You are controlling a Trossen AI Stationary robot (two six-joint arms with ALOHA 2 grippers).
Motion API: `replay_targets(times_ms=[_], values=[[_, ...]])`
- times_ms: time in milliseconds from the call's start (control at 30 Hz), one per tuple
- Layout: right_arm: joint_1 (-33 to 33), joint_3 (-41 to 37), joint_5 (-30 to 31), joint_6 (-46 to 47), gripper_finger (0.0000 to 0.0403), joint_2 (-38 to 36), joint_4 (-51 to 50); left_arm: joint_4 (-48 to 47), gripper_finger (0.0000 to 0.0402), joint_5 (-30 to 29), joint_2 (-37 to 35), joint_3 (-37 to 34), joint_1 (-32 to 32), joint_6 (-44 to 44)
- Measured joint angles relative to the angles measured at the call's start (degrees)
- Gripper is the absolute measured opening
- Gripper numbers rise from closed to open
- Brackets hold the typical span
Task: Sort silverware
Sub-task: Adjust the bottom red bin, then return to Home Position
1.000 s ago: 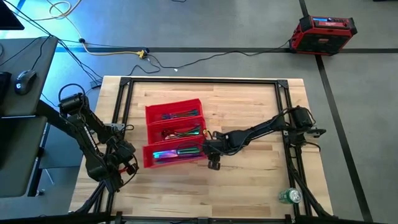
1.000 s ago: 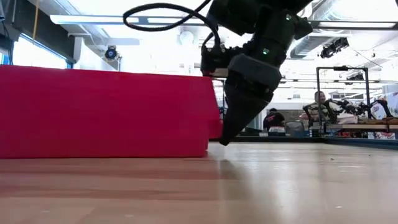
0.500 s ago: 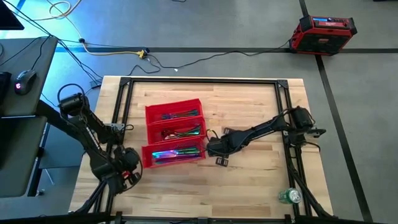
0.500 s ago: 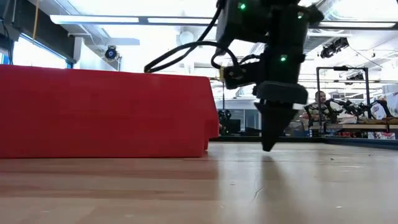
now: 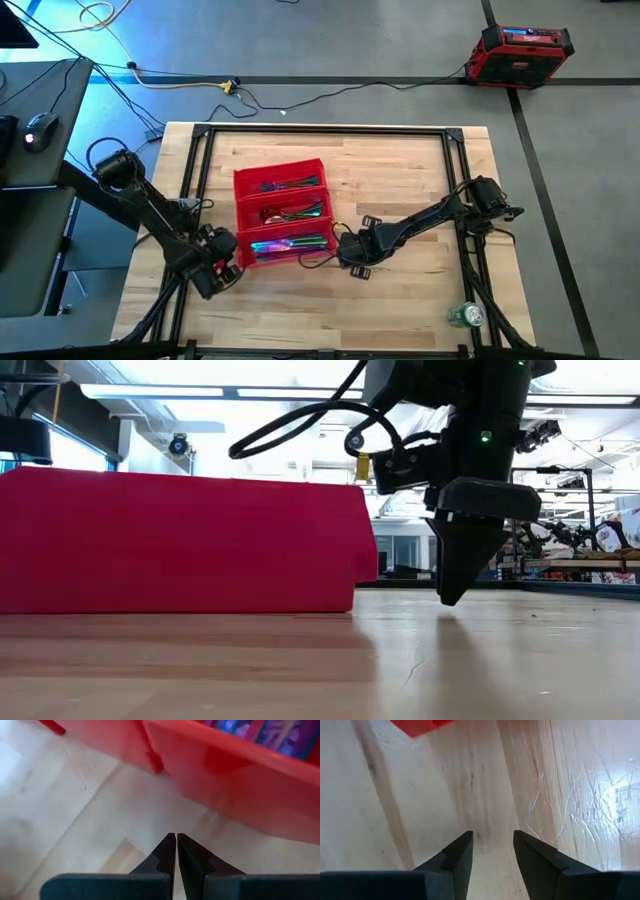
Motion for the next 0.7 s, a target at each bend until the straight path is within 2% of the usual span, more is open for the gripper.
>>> replay_targets(times_ms=[300, 533, 700], values=[[0.0, 0.02, 0.77, -0.09, 0.0133, -0.02, 1.02, 0.17, 0.0, 0.33, 0.0, -0.04, 3.7, 3.52], [2.35, 0.02, 3.65, 3.2, 0.0133, -4.39, -4.34, -1.4, 0.0, 11.73, -0.09, 2.08, 1.03, 1.94], [6.86, 0.02, 8.32, 7.83, 0.0133, -13.17, -11.4, -5.88, 0.0, 14.82, -1.47, 9.62, -3.0, 1.98]])
